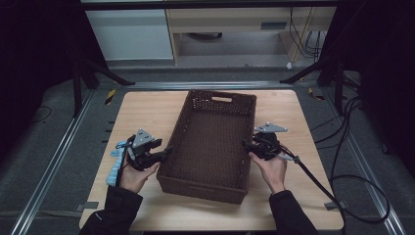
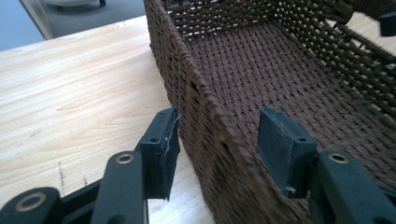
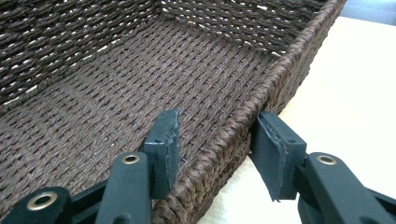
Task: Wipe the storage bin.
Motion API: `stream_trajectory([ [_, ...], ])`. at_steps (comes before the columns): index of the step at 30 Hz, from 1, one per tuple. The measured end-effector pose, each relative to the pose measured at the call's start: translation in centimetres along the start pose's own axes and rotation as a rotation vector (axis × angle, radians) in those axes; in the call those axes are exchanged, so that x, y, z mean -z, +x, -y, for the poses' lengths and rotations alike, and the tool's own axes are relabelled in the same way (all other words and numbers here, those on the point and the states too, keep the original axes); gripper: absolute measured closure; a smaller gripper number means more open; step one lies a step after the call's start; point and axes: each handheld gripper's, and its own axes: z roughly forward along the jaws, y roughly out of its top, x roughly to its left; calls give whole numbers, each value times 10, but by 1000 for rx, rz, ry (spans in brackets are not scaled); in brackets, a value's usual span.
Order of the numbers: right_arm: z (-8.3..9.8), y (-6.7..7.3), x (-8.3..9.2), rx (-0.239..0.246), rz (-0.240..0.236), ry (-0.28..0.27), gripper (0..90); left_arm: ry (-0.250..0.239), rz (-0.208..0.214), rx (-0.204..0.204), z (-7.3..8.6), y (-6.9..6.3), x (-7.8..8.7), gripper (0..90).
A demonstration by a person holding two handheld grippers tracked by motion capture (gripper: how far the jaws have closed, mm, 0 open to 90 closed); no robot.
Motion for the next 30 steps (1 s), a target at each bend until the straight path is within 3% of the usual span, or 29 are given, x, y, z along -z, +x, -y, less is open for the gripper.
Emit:
stream_trajectory([
  [4, -3, 3, -5, 22, 13, -1, 551, 26, 8, 12, 3, 2, -11, 507],
  [6, -4, 4, -7, 28, 17, -6, 549, 31, 37, 14, 5, 0, -14, 588],
  [8, -4, 4, -7, 25, 22, -7, 533, 28, 38, 16, 6, 0, -14, 629],
  [14, -7, 2, 8, 20, 46, -74, 441, 27, 34, 20, 9, -5, -11, 654],
  [19, -4, 3, 11, 15, 18, -39, 367, 30, 14, 22, 13, -17, -6, 646],
  [24, 3, 5, 8, 3, -12, -3, 417, 26, 2, 21, 16, -25, -3, 625],
  [30, 6, 6, 6, 14, -8, 26, 499, 23, 2, 40, 16, -27, -3, 631],
])
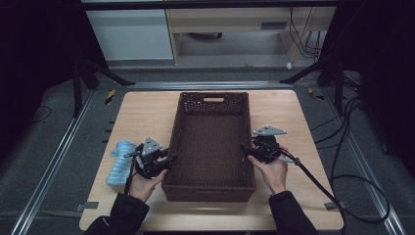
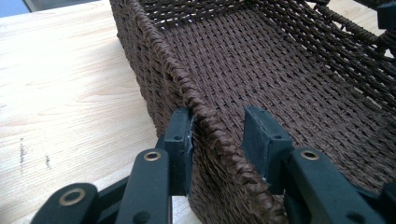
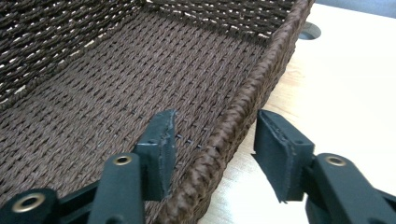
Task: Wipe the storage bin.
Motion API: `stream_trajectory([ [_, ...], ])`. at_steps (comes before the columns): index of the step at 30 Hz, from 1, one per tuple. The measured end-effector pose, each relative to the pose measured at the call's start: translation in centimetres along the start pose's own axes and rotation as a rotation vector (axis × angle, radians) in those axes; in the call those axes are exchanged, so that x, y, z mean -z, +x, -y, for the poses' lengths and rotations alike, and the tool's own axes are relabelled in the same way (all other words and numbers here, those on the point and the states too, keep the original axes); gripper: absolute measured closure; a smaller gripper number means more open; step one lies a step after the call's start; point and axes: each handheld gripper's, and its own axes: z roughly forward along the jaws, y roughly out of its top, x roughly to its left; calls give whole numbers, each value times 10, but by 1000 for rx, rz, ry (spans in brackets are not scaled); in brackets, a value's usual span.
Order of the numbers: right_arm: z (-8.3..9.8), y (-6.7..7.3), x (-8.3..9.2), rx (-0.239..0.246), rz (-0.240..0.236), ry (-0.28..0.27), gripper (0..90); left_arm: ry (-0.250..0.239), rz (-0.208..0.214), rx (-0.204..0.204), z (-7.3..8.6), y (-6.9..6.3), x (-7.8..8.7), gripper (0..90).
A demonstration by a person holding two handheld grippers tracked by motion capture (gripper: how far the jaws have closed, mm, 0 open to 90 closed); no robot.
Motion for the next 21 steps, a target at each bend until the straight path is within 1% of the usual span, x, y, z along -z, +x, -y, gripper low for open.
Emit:
stream_trajectory([
  [3, 0, 0, 0, -2, 2, 10, 538, 0, 0, -3, 0, -2, -1, 632],
  [6, 0, 0, 1, -1, 17, 22, 581, 0, -2, -2, 0, -5, -2, 635],
  [10, 1, -2, 4, 6, 43, 34, 606, 2, -1, 5, -2, -9, -5, 636],
  [12, 2, -3, 6, 0, 48, 38, 609, -1, 4, 12, -3, -10, -6, 638],
  [13, 2, -4, 6, -6, 49, 39, 609, -1, 10, 19, -3, -9, -7, 639],
  [15, 3, -5, 6, -17, 42, 38, 602, -2, 13, 21, -4, -9, -8, 640],
  [17, 3, -7, 6, -31, 32, 38, 587, 5, -6, 2, -5, -9, -7, 635],
  [19, 2, -7, 6, -25, 38, 38, 549, 3, -11, -4, -6, -10, -6, 617],
  [20, 2, -7, 7, -20, 40, 35, 532, 0, -12, -3, -6, -10, -6, 590],
  [21, 1, -7, 8, -20, 37, 31, 513, -11, -10, -2, -7, -9, -4, 574],
])
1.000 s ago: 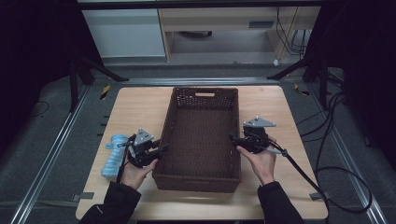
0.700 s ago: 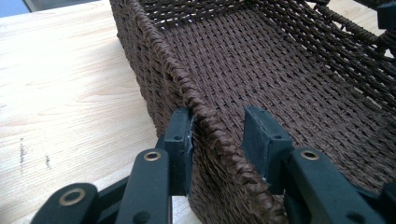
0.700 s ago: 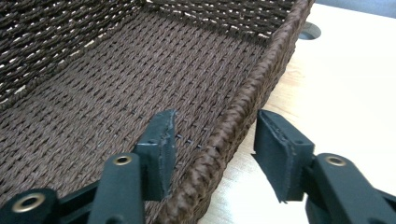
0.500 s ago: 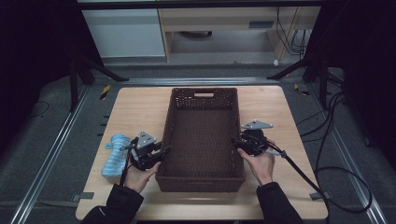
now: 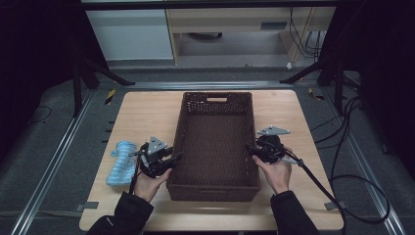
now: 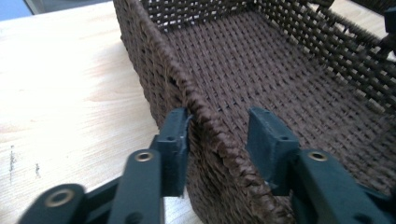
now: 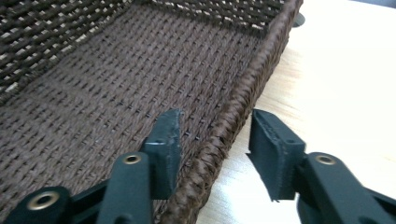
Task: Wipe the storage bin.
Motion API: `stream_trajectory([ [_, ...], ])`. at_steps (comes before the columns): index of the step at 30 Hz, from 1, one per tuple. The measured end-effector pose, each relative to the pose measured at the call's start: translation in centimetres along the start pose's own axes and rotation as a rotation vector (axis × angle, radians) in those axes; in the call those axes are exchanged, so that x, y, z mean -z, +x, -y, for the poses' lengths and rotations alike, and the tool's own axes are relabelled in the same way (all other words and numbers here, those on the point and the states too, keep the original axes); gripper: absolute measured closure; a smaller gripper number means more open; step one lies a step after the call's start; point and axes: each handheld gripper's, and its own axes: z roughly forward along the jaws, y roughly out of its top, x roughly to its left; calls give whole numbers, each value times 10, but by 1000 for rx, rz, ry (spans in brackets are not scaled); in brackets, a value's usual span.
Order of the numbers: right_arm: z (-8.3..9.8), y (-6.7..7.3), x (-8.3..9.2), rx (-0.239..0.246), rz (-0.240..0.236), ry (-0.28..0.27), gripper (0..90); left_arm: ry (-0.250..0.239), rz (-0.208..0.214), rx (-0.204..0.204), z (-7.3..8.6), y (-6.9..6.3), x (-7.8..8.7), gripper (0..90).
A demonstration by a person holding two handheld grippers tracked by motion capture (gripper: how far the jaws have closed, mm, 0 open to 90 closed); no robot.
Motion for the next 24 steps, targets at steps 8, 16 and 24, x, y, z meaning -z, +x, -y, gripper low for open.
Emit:
stream_trajectory([
  [8, 3, -4, 6, -6, 4, -10, 410, -76, 12, -6, -5, 8, 21, 444],
  [16, 6, -3, 2, -14, -32, 8, 457, -116, -13, 8, -6, 40, 36, 391],
  [24, 6, -4, -1, -30, -67, 11, 533, -113, -120, 18, 7, 76, 61, 349],
])
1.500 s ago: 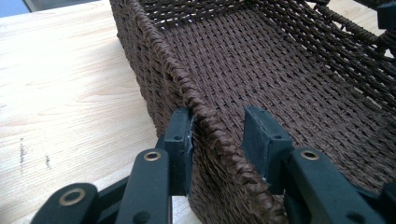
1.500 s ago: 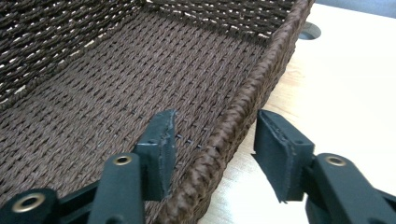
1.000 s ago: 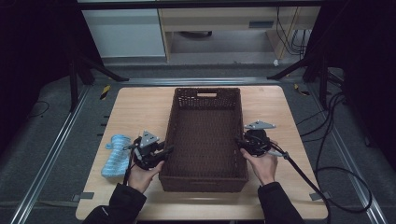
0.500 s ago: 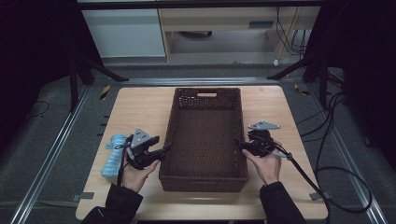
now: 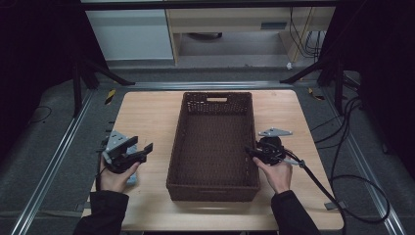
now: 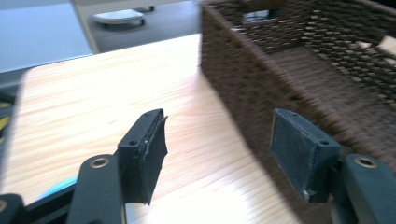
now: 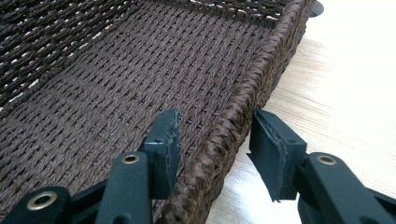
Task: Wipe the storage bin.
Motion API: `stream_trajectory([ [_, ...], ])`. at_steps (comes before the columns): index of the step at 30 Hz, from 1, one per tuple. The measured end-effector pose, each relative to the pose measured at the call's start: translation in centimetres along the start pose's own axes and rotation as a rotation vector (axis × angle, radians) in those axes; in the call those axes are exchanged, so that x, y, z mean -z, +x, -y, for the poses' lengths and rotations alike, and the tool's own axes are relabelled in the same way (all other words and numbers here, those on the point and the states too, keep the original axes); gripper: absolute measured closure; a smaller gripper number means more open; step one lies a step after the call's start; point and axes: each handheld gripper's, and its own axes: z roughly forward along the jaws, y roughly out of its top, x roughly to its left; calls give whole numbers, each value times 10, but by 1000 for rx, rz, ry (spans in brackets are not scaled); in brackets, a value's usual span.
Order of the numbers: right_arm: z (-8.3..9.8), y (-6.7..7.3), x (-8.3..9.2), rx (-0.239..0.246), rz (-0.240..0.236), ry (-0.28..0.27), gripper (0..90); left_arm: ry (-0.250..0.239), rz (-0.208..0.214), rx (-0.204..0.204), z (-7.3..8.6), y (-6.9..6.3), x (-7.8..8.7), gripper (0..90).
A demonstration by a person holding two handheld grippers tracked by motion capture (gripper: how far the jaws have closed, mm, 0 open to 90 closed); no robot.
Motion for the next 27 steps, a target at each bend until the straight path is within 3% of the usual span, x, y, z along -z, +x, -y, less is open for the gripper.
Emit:
stream_trajectory([
  [5, 0, 2, 0, 1, 16, 5, 569, 14, -79, 43, 22, 28, 17, 347],
  [10, -2, 7, 2, 40, 60, 15, 599, 75, -112, 55, 42, 42, 17, 346],
  [17, -4, 3, 2, 49, 76, 11, 647, 143, -159, 24, 59, 45, 15, 340],
  [22, -4, -1, 3, 39, 67, 7, 650, 190, -155, 25, 71, 51, 15, 357],
  [25, -4, -1, 3, 39, 68, 7, 634, 219, -159, 32, 77, 53, 11, 386],
  [27, -4, -2, 6, 35, 63, -14, 568, 240, -154, 32, 79, 54, 9, 427],
])
